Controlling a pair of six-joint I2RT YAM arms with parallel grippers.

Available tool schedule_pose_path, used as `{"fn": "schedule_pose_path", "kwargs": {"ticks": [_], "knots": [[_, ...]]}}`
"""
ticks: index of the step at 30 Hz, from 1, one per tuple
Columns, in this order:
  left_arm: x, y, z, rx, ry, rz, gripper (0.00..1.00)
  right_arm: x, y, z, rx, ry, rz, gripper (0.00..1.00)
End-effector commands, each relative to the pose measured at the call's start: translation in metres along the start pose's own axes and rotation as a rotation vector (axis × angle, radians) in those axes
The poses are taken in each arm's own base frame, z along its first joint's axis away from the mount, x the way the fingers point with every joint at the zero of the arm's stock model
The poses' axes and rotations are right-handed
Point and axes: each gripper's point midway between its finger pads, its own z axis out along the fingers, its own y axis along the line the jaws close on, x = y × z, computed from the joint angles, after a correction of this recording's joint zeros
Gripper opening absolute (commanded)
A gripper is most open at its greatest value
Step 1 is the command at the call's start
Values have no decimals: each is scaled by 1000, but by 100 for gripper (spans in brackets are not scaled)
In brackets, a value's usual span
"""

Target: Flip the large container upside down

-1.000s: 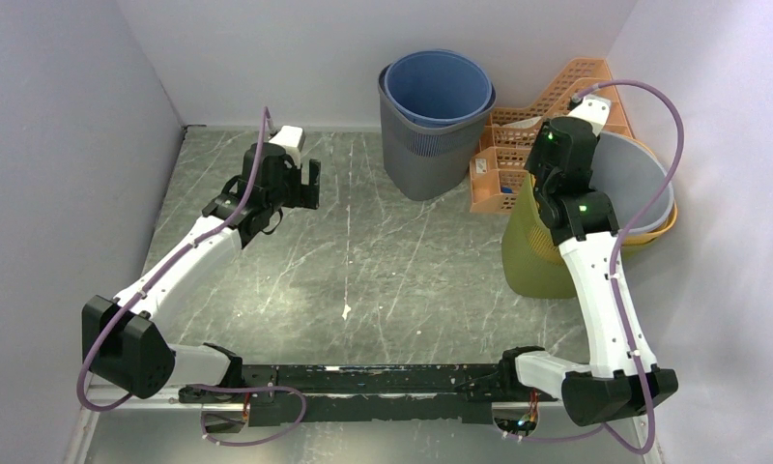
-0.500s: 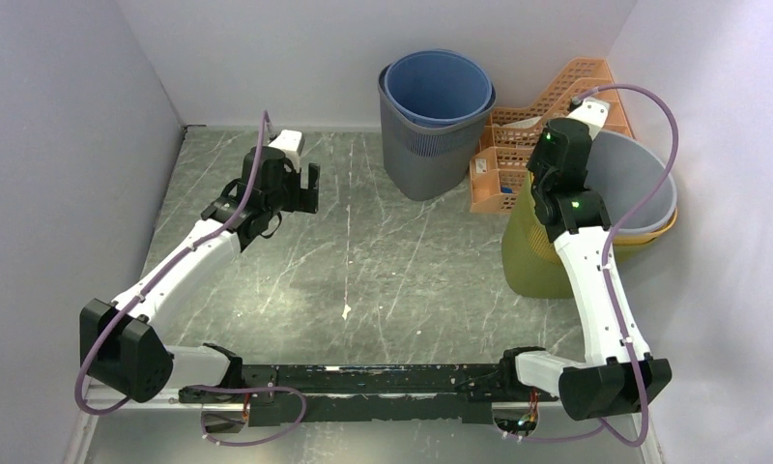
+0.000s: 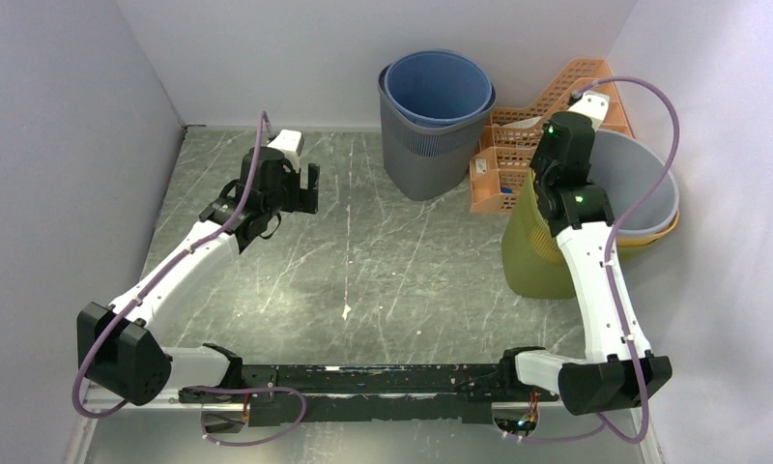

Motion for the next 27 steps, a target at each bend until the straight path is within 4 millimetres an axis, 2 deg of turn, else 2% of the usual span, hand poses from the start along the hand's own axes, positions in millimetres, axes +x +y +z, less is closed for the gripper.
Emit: {"fn": "schedule_pose_path", "kwargs": {"ticks": [1,3,6,11,16,18,20,23,27], "knots": [[-4,-2,-5,4,-21,-13,99,-62,-28,-36,59,-122,52,0],[-5,-2,-5,4,-20,-13,99,-83,-32,-49,53,-166,70,0],[-9,-2,-6,1,-26,-10,99,-104,-36,-65,30,-230,95,0],[-19,-3,-10,8,-40,-11,100,-149,-44,-106,-35,-397,170,0],[-30,-2,-15,3,-66,-11,99,-207,-60,-154,-65,-578,217,0],[-34,-3,-17,10,-74,-14,99,-235,-70,-182,-82,-666,245,0],[-38,-5,-18,16,-87,-18,100,-254,-78,-205,-90,-733,260,0],[-44,-6,-21,25,-106,-26,100,-274,-86,-231,-110,-805,271,0],[-53,-3,-26,11,-123,-16,100,-283,-76,-252,-217,-860,264,0]]}}
